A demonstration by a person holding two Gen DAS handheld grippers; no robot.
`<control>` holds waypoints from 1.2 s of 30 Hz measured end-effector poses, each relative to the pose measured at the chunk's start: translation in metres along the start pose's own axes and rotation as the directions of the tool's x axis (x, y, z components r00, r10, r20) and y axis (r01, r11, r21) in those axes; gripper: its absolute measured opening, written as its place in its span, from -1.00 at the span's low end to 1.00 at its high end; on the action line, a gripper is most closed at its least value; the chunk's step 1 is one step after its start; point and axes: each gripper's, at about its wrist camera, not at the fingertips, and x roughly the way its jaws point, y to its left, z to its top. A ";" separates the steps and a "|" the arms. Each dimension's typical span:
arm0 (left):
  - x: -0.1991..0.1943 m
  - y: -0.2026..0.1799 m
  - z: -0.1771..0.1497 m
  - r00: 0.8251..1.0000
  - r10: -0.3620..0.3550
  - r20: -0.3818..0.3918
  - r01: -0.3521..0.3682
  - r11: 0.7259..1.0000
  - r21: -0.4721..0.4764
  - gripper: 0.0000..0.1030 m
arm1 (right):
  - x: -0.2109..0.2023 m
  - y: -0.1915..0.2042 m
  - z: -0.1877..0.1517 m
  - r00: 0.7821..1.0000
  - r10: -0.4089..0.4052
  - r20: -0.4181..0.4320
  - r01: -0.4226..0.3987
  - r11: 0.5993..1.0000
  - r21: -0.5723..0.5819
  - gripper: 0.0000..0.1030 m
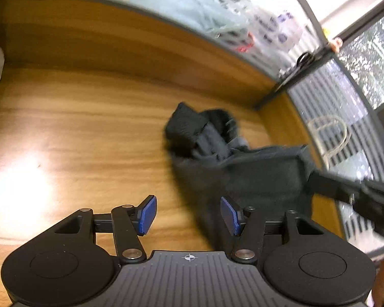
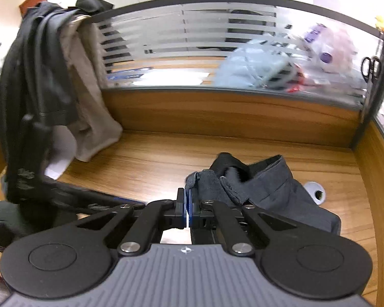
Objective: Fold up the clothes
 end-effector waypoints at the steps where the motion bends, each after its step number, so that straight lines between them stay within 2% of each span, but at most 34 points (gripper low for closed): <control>1: 0.000 -0.002 0.002 1.000 0.009 0.011 -0.009 1.000 -0.006 0.13 | -0.004 0.004 0.001 1.000 0.009 0.008 -0.009 1.000 0.000 -0.97; 8: -0.005 -0.001 0.005 0.996 0.065 0.054 -0.065 0.998 -0.010 0.19 | -0.010 0.019 0.011 0.997 0.068 0.019 -0.068 0.998 -0.007 -0.97; 15: -0.039 0.012 -0.006 0.983 0.153 0.105 -0.152 0.988 -0.019 0.18 | -0.015 0.023 0.024 0.987 0.141 0.081 -0.143 0.989 0.026 -0.97; 18: -0.053 0.022 -0.011 0.977 0.180 0.114 -0.178 0.984 -0.030 0.14 | 0.009 0.021 0.023 0.997 0.076 0.029 -0.076 0.997 0.013 -0.91; 20: -0.048 0.034 -0.016 0.972 0.221 0.079 -0.218 0.975 -0.045 0.12 | 0.028 0.020 0.019 0.999 0.031 -0.035 -0.032 0.999 -0.008 -0.85; 23: -0.041 0.048 -0.022 0.968 0.248 0.037 -0.244 0.967 -0.077 0.12 | 0.041 0.012 0.010 0.996 -0.008 -0.090 0.005 0.999 -0.040 -0.32; 27: -0.027 0.060 -0.029 0.965 0.262 -0.010 -0.262 0.958 -0.118 0.12 | 0.036 -0.011 -0.010 0.989 -0.081 -0.120 0.075 0.996 -0.053 -0.26; 31: -0.019 0.074 -0.042 0.952 0.302 -0.054 -0.307 0.940 -0.149 0.12 | 0.027 -0.043 -0.036 0.973 -0.158 -0.168 0.158 0.987 -0.012 -0.19; 34: -0.012 0.081 -0.048 0.952 0.296 -0.078 -0.305 0.939 -0.161 0.13 | 0.020 -0.063 -0.059 0.958 -0.198 -0.209 0.207 0.978 0.026 -0.17; 36: -0.005 0.082 -0.050 0.954 0.284 -0.093 -0.296 0.942 -0.158 0.13 | 0.015 -0.071 -0.075 0.949 -0.211 -0.233 0.229 0.972 0.055 -0.08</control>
